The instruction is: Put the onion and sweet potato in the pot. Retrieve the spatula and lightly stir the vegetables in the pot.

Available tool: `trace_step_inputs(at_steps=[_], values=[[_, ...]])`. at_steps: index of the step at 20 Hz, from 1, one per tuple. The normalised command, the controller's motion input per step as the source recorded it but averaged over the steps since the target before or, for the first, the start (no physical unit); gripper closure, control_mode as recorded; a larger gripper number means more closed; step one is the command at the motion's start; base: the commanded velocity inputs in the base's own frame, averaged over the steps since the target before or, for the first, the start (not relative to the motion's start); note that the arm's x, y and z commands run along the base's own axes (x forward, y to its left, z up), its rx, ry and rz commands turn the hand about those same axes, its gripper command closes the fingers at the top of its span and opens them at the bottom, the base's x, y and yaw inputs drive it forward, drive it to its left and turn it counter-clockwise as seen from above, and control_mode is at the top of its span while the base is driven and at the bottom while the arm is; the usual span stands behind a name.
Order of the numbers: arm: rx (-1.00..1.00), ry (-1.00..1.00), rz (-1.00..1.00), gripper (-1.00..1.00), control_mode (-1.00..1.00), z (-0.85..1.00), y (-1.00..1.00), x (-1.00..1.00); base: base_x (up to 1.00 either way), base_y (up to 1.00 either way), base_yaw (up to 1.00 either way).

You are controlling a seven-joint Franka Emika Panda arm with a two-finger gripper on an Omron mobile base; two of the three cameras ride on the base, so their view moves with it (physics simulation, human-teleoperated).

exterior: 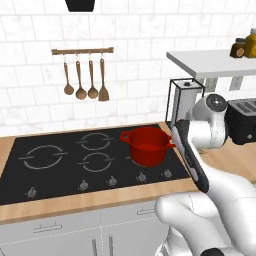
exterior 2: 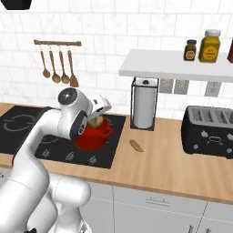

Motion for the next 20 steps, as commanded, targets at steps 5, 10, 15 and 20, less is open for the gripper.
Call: trace_step_inputs(at_steps=[5,10,15,20], values=[[0.03,0.1,0.1,1.0,-1.0,0.07,0.84,0.82,0.0,0.0,0.0],[0.0,0.24,0.0,1.0,-1.0,-0.47,0.63,0.86,0.0,0.0,0.0],[-0.02,0.04,0.0,1.0,-1.0,-0.72,-0.02,0.35,0.0,0.0,0.0],[-0.03,-0.01,0.01,1.0,-1.0,-0.73,0.0,0.57,0.0,0.0,0.0]])
